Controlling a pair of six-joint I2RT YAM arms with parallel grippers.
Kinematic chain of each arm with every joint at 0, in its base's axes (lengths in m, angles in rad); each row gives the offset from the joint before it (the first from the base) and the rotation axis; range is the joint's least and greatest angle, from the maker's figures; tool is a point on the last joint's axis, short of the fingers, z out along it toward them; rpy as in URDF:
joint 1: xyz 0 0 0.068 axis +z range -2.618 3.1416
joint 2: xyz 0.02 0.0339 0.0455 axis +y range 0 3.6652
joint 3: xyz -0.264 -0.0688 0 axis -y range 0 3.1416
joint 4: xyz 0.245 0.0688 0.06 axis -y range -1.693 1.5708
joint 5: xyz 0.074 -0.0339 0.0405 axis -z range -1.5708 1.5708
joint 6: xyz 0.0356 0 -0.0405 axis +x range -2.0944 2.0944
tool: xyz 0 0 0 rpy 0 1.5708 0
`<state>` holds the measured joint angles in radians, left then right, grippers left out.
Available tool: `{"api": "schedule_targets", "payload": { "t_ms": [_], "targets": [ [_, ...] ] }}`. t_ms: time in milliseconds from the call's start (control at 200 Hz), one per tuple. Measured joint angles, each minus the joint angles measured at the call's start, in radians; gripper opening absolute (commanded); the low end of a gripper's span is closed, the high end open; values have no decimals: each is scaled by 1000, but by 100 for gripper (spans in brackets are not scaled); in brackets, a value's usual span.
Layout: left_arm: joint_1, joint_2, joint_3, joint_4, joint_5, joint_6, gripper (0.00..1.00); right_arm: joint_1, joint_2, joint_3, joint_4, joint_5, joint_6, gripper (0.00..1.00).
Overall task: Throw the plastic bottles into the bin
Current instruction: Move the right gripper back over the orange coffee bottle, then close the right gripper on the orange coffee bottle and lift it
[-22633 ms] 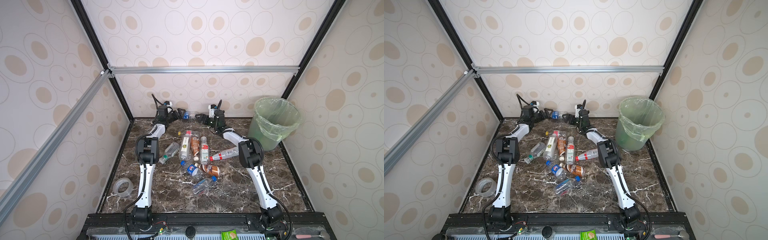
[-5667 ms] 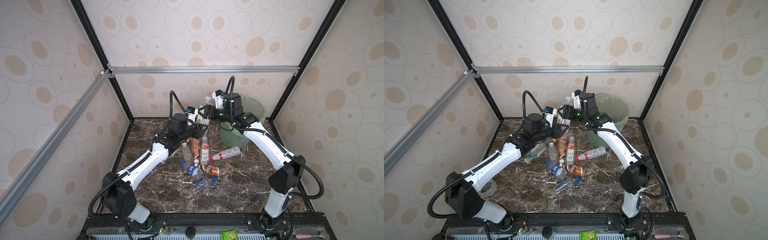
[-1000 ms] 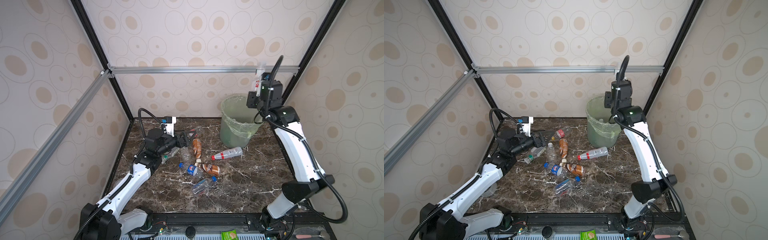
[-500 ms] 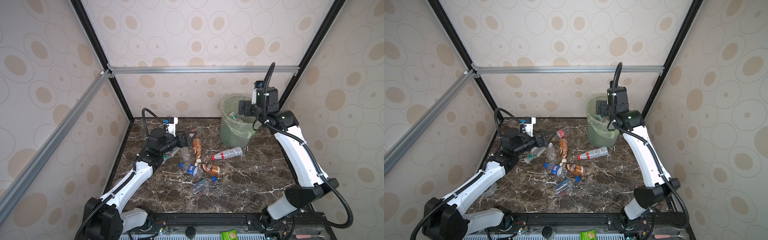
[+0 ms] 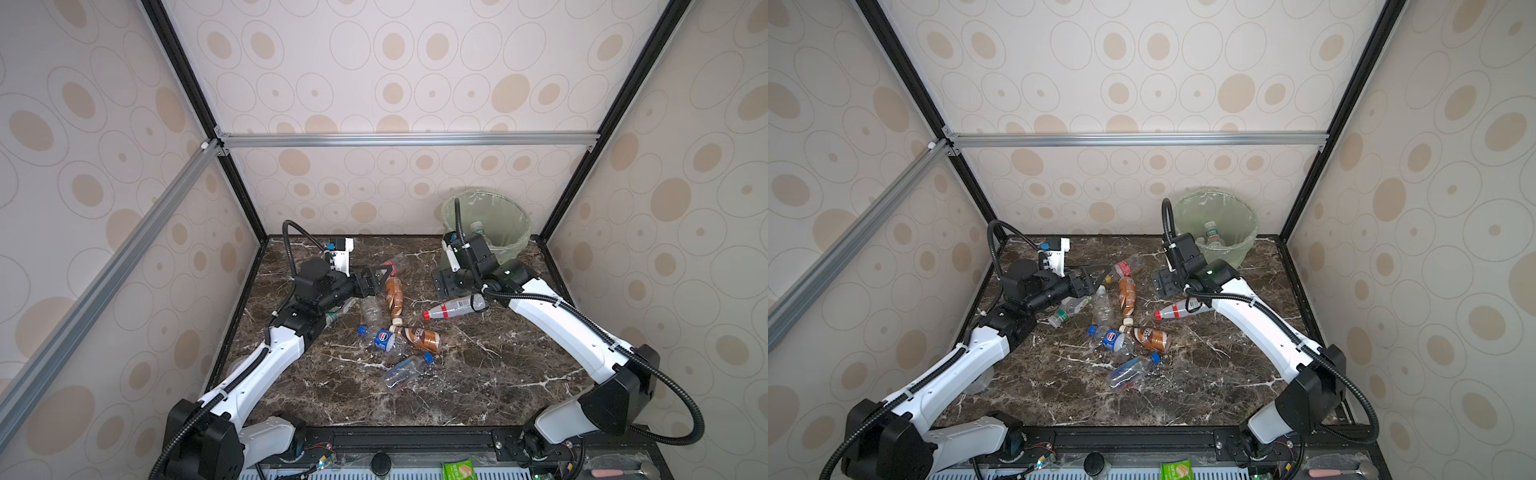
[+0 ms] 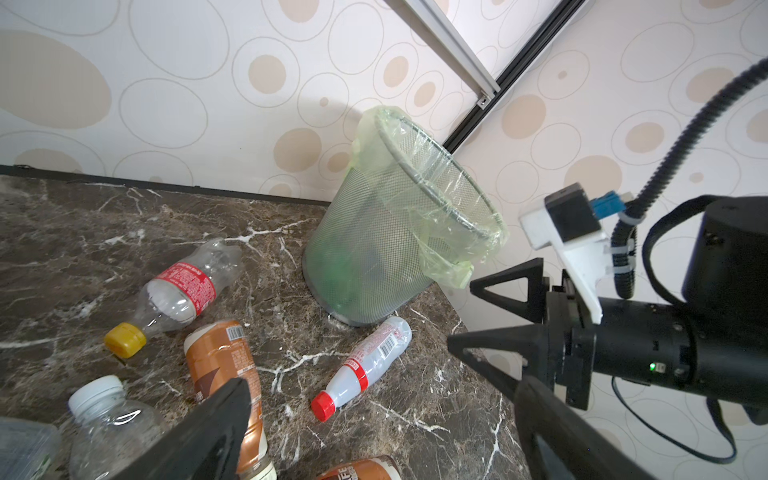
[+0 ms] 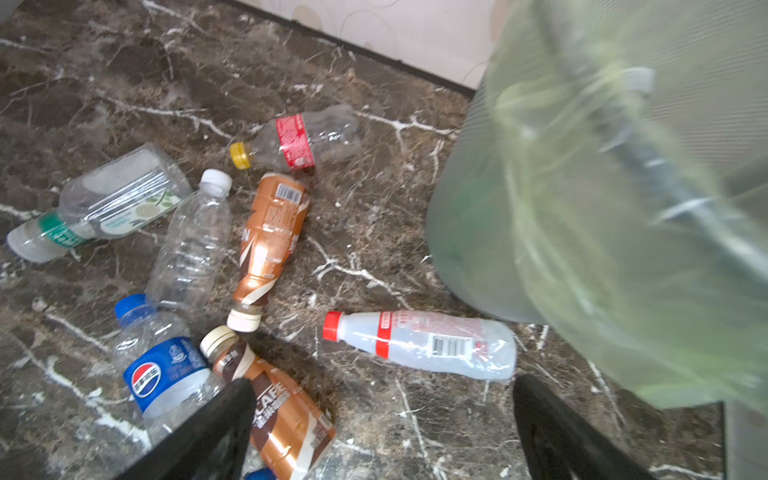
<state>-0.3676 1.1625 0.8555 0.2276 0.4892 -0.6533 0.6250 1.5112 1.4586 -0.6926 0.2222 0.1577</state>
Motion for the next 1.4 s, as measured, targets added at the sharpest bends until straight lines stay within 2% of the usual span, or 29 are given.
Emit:
{"api": "schedule_targets", "payload": {
  "t_ms": [155, 470, 745, 990, 1145, 1400],
  "targets": [
    [48, -52, -71, 3, -19, -48, 99, 58, 102, -16, 88, -42, 43, 100],
    [108, -76, -149, 50, 28, -150, 99, 74, 487, 97, 192, -82, 124, 100],
    [156, -76, -214, 90, 70, -204, 99, 74, 608, 206, 234, -122, 164, 94],
    [165, -76, -217, 97, 85, -208, 99, 74, 695, 293, 267, -152, 192, 84],
    [165, -63, -211, 12, 51, -191, 99, 74, 756, 325, 267, -166, 200, 74],
    [165, -39, -208, -99, 9, -168, 99, 74, 785, 360, 255, -166, 200, 48]
  ]
}}
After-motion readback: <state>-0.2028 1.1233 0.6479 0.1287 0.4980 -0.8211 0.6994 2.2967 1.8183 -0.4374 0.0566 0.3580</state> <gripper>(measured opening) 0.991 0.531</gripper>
